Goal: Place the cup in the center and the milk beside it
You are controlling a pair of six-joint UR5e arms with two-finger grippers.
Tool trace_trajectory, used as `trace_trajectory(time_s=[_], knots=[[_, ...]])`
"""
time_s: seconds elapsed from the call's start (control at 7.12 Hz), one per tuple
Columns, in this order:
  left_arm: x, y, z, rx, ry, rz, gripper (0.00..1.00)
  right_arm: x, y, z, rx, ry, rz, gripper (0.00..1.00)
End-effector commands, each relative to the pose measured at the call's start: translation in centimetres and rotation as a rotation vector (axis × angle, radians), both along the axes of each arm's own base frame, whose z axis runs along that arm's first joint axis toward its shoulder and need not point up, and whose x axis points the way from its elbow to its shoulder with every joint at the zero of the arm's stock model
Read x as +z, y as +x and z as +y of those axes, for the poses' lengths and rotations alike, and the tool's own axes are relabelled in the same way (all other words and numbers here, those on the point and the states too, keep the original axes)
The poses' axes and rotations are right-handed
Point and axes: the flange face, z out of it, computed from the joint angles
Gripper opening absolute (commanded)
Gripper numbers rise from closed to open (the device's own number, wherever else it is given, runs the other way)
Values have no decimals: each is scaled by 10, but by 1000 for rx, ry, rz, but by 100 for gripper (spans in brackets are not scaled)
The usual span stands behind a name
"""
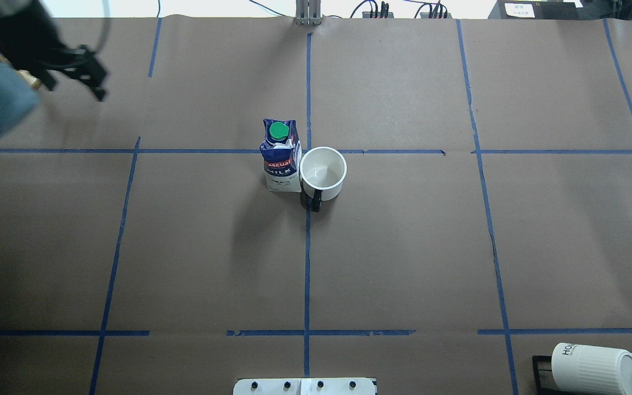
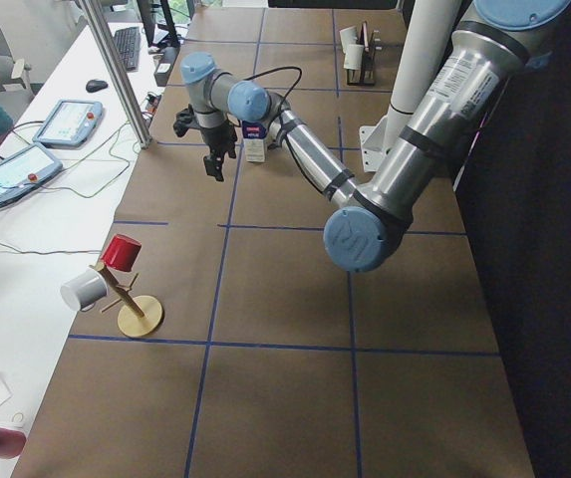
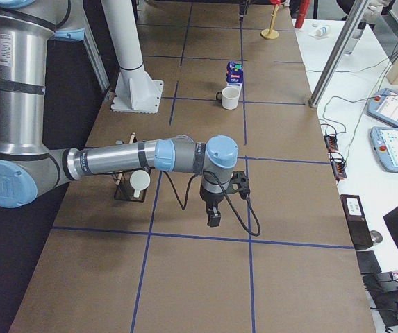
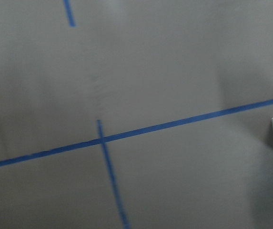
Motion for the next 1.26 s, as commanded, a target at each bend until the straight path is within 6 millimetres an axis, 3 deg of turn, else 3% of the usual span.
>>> trace_trajectory(time_s=[0.0, 0.14, 0.28, 0.42, 0.7, 1.12], knots=[[124, -119, 34, 11, -8, -13, 100, 13, 0, 4, -3, -25, 1, 98], [176, -156, 65, -45, -98, -29, 100, 19, 1, 10, -2, -38, 3, 99], [218, -163, 84, -54, -143, -41, 100, 27, 3, 18, 4, -58, 4, 99], [236, -184, 86, -95, -109, -28, 100, 27, 3, 19, 5, -61, 4, 99], [295, -193, 140, -61, -85, -23, 100, 28, 3, 20, 5, -62, 2, 99], [294, -197, 141, -74, -84, -24, 100, 29, 3, 23, 4, -64, 1, 100]])
